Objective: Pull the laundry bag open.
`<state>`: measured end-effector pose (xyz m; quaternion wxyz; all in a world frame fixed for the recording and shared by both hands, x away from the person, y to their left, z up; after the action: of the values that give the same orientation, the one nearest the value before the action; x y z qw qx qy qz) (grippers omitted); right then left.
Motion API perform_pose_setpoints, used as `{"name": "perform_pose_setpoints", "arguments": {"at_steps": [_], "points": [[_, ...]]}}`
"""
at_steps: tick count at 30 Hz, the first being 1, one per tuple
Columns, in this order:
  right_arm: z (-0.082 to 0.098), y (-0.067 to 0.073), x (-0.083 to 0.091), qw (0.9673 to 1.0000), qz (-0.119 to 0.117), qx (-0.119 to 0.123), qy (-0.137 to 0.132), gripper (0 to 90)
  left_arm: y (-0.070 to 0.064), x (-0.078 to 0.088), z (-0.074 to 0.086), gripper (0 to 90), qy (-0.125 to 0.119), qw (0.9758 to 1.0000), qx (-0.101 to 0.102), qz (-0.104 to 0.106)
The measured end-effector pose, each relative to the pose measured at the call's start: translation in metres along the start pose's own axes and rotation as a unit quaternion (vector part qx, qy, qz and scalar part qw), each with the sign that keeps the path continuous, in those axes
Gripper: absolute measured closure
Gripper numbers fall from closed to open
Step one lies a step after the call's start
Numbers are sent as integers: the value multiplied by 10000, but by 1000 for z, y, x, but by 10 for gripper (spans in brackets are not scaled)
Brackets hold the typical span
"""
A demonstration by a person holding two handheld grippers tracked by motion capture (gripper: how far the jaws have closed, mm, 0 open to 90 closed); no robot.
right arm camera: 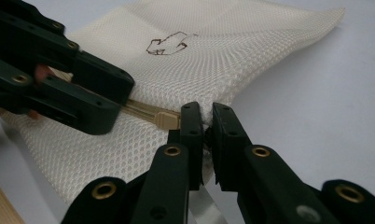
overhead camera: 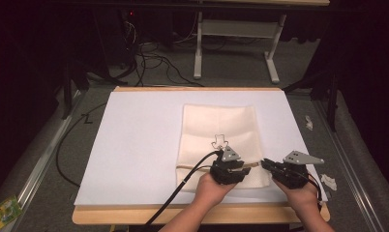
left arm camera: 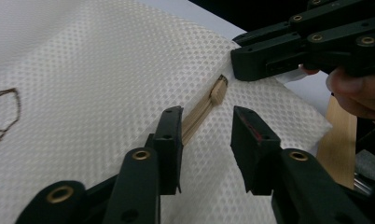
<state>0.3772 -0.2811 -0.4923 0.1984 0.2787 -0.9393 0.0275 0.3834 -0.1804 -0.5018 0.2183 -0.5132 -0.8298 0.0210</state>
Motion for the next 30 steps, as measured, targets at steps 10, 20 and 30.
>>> {"name": "perform_pose_setpoints", "arguments": {"at_steps": [10,20,30], "points": [[-4,3,0,10000,-59,7,-78,849,-15,-19,1,724,-208,9995,235,38],[-5,4,0,9999,-33,32,-108,849,-14,-22,-2,862,-437,9987,82,-268],[-5,10,0,9998,-102,163,-101,851,-12,-14,0,872,-404,9988,104,-242]]}}
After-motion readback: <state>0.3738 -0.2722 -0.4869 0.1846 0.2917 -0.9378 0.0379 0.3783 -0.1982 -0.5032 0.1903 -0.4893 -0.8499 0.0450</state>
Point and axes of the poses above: each handheld gripper's, and its own axes: x roughly backward along the jaws, z roughly out of its underside, y roughly to its left, the point moved 10 cm from there along -x, roughly forward along the jaws, and after that the axes turned 11 degrees about -y, right-handed, at the moved point
